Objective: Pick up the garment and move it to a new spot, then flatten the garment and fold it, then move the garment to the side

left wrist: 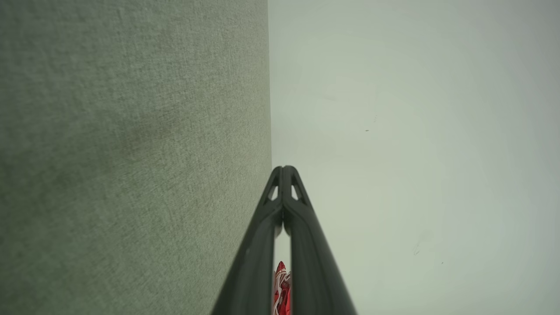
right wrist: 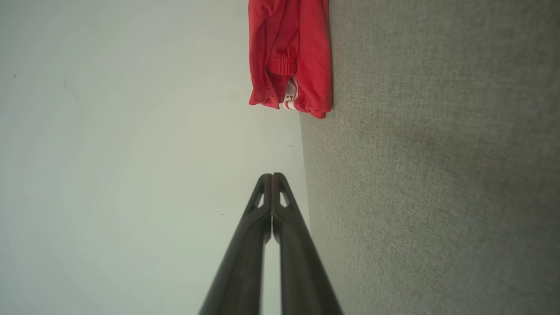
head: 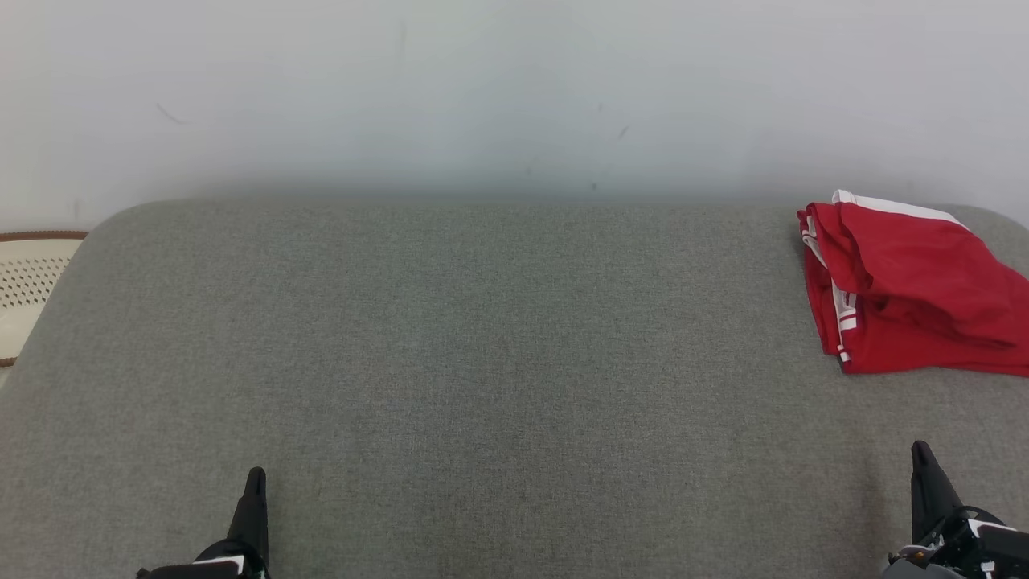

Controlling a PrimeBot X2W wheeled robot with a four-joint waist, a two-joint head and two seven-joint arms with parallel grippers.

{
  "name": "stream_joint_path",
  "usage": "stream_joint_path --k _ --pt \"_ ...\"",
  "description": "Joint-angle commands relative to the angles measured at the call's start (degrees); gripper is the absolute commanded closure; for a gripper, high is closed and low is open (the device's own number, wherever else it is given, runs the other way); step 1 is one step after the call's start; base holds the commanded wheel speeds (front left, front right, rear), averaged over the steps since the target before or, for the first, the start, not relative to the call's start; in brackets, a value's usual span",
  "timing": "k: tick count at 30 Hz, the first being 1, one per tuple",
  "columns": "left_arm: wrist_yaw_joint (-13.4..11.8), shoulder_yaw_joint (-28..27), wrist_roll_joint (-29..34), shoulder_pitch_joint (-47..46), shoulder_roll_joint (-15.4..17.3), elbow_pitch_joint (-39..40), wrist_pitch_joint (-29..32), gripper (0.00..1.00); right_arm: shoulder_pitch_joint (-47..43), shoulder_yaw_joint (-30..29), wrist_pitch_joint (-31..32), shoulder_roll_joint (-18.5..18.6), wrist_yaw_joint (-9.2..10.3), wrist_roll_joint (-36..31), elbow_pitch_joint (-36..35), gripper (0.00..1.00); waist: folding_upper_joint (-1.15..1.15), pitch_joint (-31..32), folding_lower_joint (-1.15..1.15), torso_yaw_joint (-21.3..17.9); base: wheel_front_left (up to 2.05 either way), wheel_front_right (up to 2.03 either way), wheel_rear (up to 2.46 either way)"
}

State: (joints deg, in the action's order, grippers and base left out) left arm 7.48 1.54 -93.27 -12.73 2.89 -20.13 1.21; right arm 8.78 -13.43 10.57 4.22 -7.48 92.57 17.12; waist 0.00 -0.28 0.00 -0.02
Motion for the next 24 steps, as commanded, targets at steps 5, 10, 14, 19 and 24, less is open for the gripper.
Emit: stream_joint_path --k 5,10,14,19,24 --pt "0.2 -0.2 -0.4 0.0 0.0 -0.1 0.2 1.0 0.2 -0.1 0.2 -0.1 -0.02 -0.4 -0.1 1.0 0.0 0.0 0.0 0.0 0.0 0.0 0.0" --pt "0.2 -0.2 -0.4 0.0 0.0 -0.1 0.2 1.0 0.2 -0.2 0.3 -0.2 -0.02 -0.5 -0.1 1.0 0.0 0.0 0.0 0.0 0.0 0.0 0.0" --pt "0.2 -0.2 -0.4 0.0 0.0 -0.1 0.2 1.0 0.3 -0.3 0.3 -0.2 -0.02 -0.5 -0.1 1.0 0.0 0.0 0.0 0.0 0.0 0.0 0.0" --pt "0.2 -0.2 -0.4 0.0 0.0 -0.1 0.2 1.0 0.3 -0.3 0.4 -0.3 -0.02 -0.6 -0.1 1.0 0.0 0.0 0.0 0.0 0.0 0.0 0.0" --pt "0.2 -0.2 -0.4 0.0 0.0 -0.1 0.2 1.0 0.3 -0.4 0.4 -0.3 -0.02 -0.7 -0.1 1.0 0.0 0.0 0.0 0.0 0.0 0.0 0.0"
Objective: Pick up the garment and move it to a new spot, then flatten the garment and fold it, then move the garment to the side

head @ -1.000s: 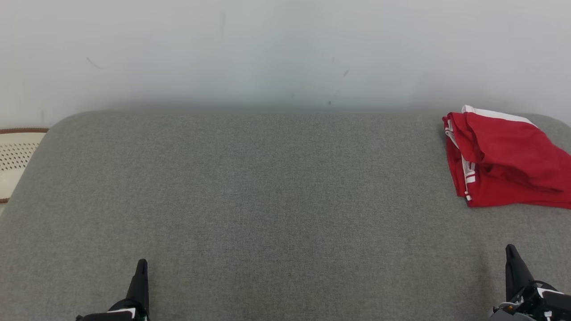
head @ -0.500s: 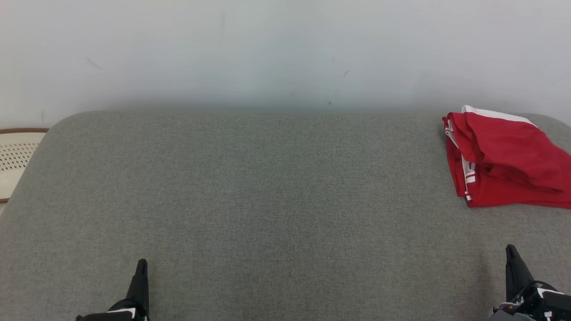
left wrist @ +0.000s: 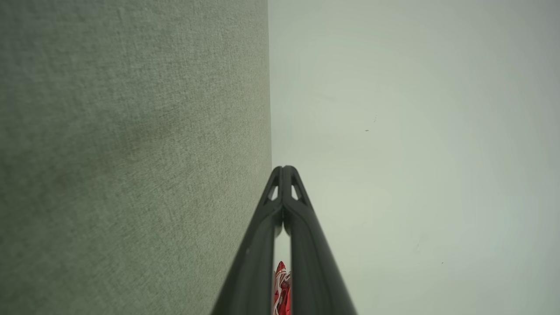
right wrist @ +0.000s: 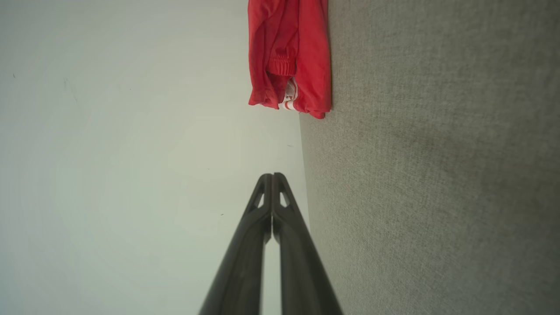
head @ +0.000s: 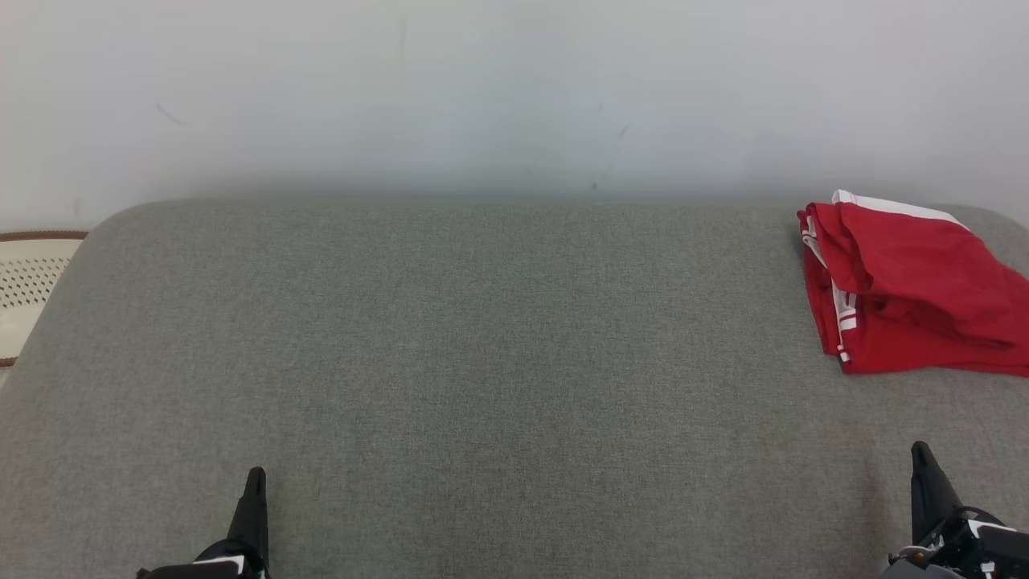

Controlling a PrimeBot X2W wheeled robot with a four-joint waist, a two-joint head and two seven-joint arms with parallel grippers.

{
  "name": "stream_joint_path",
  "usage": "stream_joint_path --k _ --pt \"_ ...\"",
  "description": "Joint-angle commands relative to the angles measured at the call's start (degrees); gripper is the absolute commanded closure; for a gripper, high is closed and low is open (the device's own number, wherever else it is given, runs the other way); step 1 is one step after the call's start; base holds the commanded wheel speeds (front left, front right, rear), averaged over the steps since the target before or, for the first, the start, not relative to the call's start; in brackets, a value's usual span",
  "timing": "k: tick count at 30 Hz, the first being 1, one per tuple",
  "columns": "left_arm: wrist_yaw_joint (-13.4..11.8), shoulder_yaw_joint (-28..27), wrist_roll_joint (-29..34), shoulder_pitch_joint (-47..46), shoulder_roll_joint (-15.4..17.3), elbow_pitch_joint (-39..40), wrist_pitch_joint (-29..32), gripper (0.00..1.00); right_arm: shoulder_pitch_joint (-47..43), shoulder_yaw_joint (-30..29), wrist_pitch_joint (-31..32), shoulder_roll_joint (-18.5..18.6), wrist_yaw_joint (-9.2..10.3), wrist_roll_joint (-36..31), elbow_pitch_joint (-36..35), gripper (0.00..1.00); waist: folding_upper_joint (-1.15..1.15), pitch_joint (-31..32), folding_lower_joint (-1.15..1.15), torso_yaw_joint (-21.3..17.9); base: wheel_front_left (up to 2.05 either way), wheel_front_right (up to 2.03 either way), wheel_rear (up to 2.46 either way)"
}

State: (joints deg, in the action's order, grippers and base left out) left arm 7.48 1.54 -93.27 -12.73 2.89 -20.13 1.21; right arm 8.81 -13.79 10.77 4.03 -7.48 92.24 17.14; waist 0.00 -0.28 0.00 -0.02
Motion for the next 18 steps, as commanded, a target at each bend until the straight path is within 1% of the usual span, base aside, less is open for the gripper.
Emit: stream_joint_path --k 1,18 --pt "0.2 -0.2 -0.4 0.0 0.0 -0.1 0.2 1.0 0.3 -0.1 0.2 -0.1 -0.02 -0.4 -0.1 1.0 0.0 0.0 0.0 0.0 0.0 0.0 0.0" --pt "0.2 -0.2 -0.4 0.0 0.0 -0.1 0.2 1.0 0.3 -0.3 0.3 -0.3 -0.02 -0.6 -0.1 1.0 0.0 0.0 0.0 0.0 0.0 0.0 0.0"
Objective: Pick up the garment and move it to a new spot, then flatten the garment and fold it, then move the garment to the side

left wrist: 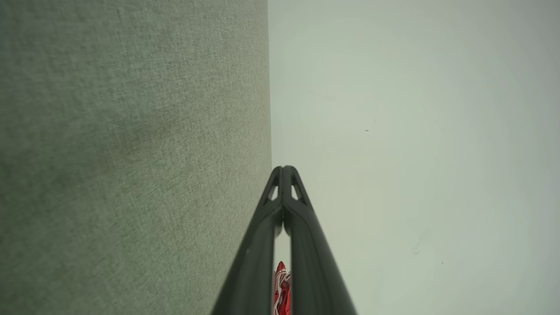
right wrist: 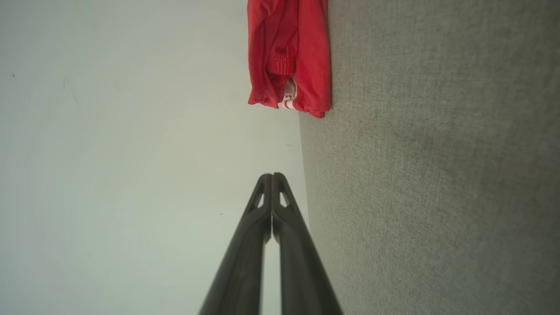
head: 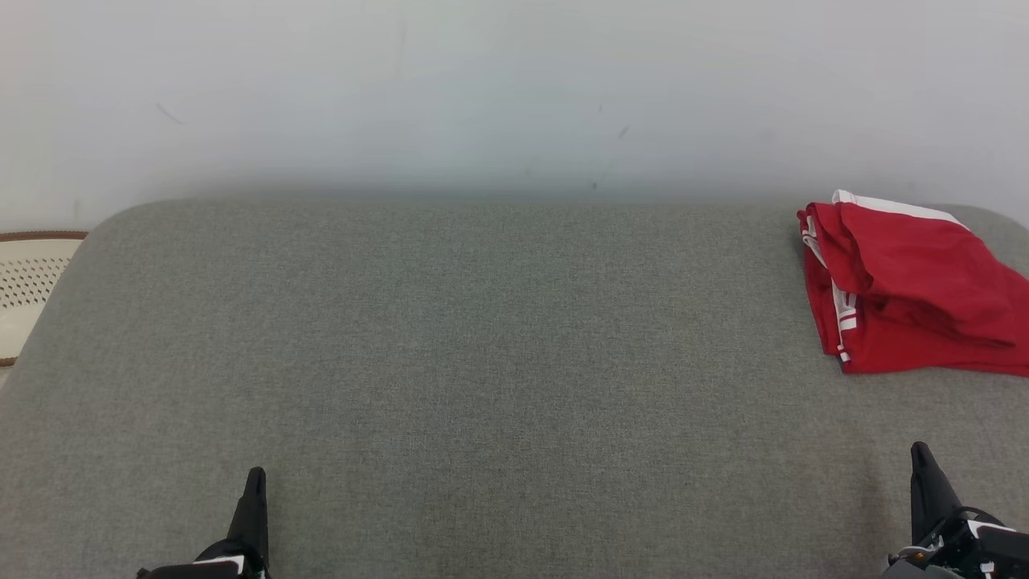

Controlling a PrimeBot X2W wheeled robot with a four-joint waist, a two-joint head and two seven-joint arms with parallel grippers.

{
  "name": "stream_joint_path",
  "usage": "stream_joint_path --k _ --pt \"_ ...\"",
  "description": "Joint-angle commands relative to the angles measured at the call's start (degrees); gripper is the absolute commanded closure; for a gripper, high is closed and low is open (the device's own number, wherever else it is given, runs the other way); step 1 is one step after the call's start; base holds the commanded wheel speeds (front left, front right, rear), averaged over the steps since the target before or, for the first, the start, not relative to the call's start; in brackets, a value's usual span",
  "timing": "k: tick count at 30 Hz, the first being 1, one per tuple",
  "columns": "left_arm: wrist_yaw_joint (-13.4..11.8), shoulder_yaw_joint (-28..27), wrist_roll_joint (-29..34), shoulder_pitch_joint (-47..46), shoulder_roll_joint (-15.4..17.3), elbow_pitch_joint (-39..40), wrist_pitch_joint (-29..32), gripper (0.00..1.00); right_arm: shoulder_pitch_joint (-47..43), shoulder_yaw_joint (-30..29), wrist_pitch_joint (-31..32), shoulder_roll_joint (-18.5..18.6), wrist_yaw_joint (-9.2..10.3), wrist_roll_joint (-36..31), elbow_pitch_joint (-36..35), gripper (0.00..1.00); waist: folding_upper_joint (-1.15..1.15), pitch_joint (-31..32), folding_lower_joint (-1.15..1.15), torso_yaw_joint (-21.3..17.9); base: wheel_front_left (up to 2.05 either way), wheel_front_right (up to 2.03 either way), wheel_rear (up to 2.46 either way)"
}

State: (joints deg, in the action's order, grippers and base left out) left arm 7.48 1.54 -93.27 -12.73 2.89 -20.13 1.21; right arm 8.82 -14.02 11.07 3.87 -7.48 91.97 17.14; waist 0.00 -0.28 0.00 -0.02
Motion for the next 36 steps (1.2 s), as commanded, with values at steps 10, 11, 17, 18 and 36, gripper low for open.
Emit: stream_joint_path --k 10,11,17,18,36 --pt "0.2 -0.2 -0.4 0.0 0.0 -0.1 0.2 1.0 0.3 -0.2 0.2 -0.2 -0.02 -0.3 -0.1 1.0 0.0 0.0 0.0 0.0 0.0 0.0 0.0" --pt "0.2 -0.2 -0.4 0.0 0.0 -0.1 0.2 1.0 0.3 -0.2 0.2 -0.2 -0.02 -0.4 -0.1 1.0 0.0 0.0 0.0 0.0 0.0 0.0 0.0" --pt "0.2 -0.2 -0.4 0.0 0.0 -0.1 0.2 1.0 0.4 -0.3 0.2 -0.3 -0.02 -0.4 -0.1 1.0 0.0 0.0 0.0 0.0 0.0 0.0 0.0" --pt "0.2 -0.2 -0.4 0.0 0.0 -0.1 0.2 1.0 0.4 -0.3 0.3 -0.3 -0.02 -0.5 -0.1 1.0 0.0 0.0 0.0 0.0 0.0 0.0 0.0" --pt "0.2 -0.2 -0.4 0.0 0.0 -0.1 0.2 1.0 0.4 -0.4 0.4 -0.4 -0.02 -0.7 -0.1 1.0 0.0 0.0 0.0 0.0 0.0 0.0 0.0"
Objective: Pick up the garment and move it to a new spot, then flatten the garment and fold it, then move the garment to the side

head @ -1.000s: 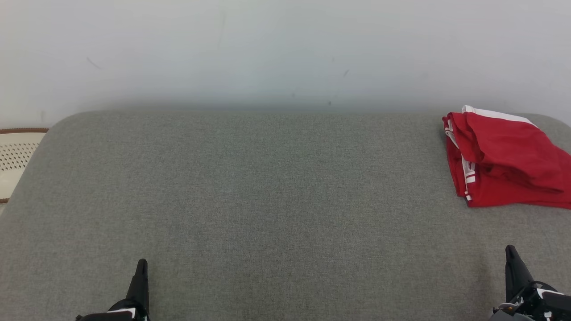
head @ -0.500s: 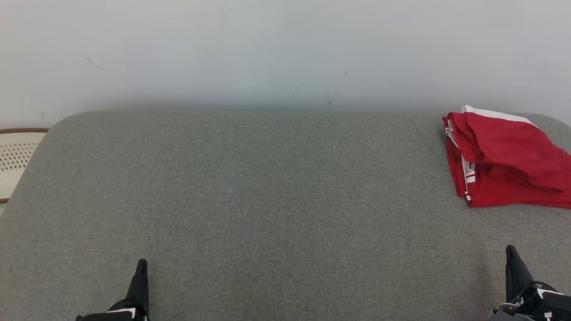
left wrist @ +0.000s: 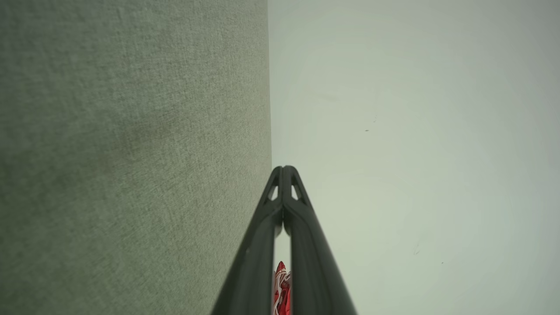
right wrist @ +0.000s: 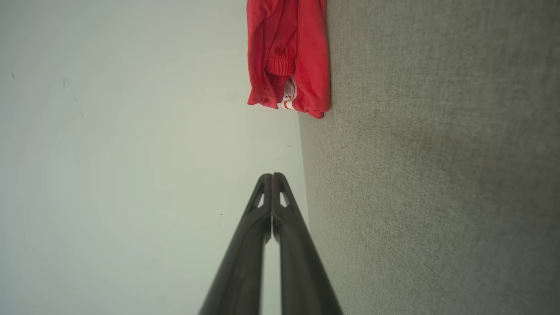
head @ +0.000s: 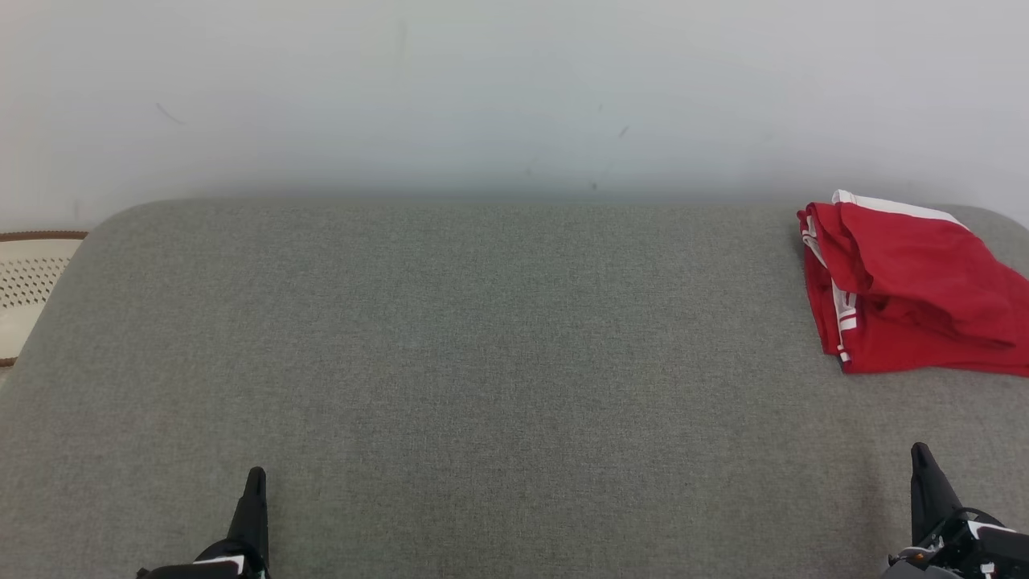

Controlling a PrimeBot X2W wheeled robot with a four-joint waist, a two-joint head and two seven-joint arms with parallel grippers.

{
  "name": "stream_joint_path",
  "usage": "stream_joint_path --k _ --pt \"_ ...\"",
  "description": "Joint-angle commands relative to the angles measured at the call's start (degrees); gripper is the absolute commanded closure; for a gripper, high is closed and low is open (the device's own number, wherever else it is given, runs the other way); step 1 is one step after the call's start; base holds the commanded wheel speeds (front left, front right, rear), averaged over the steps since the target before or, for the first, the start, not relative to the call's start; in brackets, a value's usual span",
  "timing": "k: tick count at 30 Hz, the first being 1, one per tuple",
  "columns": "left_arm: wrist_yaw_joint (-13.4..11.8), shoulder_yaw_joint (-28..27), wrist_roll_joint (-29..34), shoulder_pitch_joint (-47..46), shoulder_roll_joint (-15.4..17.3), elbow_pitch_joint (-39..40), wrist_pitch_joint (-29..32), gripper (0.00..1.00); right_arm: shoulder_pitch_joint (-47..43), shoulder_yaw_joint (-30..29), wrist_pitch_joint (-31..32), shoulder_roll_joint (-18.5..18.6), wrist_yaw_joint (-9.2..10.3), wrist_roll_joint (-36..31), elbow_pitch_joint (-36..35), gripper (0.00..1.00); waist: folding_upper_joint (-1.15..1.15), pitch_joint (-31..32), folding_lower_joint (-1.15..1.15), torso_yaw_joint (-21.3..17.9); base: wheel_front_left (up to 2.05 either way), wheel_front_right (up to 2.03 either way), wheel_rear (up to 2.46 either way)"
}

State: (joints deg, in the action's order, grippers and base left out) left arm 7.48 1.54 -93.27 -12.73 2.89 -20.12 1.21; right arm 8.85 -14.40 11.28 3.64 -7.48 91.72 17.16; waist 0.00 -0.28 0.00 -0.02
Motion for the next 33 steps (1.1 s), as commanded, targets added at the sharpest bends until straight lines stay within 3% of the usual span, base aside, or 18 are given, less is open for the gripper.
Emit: stream_joint_path --k 1,33 --pt "0.2 -0.2 -0.4 0.0 0.0 -0.1 0.2 1.0 0.4 -0.1 0.2 -0.2 -0.02 -0.4 -0.1 1.0 0.0 0.0 0.0 0.0 0.0 0.0 0.0" --pt "0.2 -0.2 -0.4 0.1 0.0 -0.1 0.2 1.0 0.4 -0.3 0.4 -0.3 -0.02 -0.6 -0.1 1.0 0.0 0.0 0.0 0.0 0.0 0.0 0.0"
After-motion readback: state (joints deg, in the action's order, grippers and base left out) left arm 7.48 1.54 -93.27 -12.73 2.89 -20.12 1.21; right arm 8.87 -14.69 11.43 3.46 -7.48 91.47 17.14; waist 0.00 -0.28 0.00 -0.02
